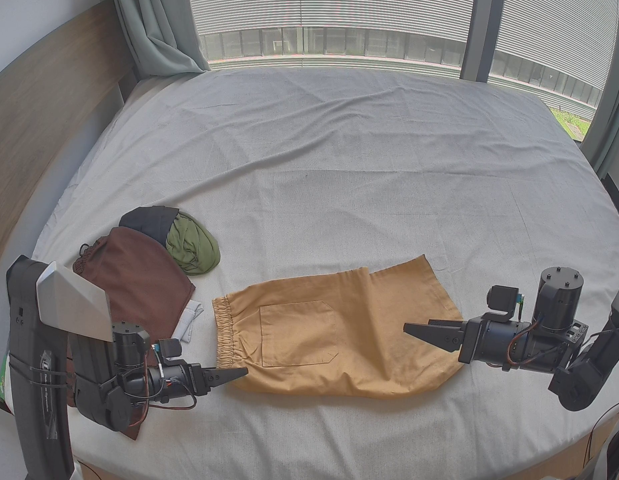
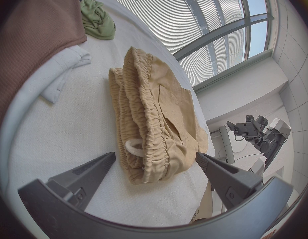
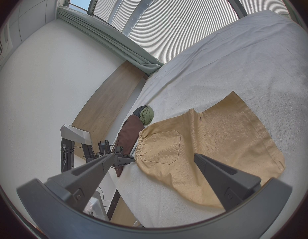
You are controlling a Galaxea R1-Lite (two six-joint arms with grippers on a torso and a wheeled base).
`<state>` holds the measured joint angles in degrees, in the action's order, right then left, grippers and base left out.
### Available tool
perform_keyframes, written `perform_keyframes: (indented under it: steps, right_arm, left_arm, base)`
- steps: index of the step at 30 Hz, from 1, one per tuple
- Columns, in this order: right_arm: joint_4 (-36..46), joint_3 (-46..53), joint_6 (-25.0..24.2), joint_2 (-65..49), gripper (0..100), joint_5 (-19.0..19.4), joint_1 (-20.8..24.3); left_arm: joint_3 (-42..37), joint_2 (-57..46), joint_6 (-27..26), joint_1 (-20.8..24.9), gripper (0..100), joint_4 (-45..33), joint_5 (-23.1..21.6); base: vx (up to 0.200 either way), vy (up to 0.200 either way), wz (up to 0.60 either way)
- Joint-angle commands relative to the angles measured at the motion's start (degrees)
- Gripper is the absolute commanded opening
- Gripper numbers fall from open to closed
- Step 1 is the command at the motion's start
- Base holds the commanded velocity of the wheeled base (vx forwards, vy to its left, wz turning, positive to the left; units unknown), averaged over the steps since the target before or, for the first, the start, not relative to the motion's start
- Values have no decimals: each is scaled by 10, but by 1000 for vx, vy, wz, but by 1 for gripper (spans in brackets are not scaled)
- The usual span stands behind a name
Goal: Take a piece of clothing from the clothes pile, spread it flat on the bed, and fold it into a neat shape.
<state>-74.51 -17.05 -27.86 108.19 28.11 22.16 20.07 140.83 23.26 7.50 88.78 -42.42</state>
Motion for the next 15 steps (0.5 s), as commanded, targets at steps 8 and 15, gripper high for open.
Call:
perform_keyframes:
  steps: [8, 15]
  right_arm:
    - [0, 0, 0, 3, 100, 0, 3]
    - [-1, -1, 0, 3, 100, 0, 3]
  left_arm:
    - [16, 5, 56, 24, 100, 0, 16]
    - [46, -5, 130, 47, 100, 1, 53]
  base:
    - [0, 0, 0]
    - [0, 0, 0]
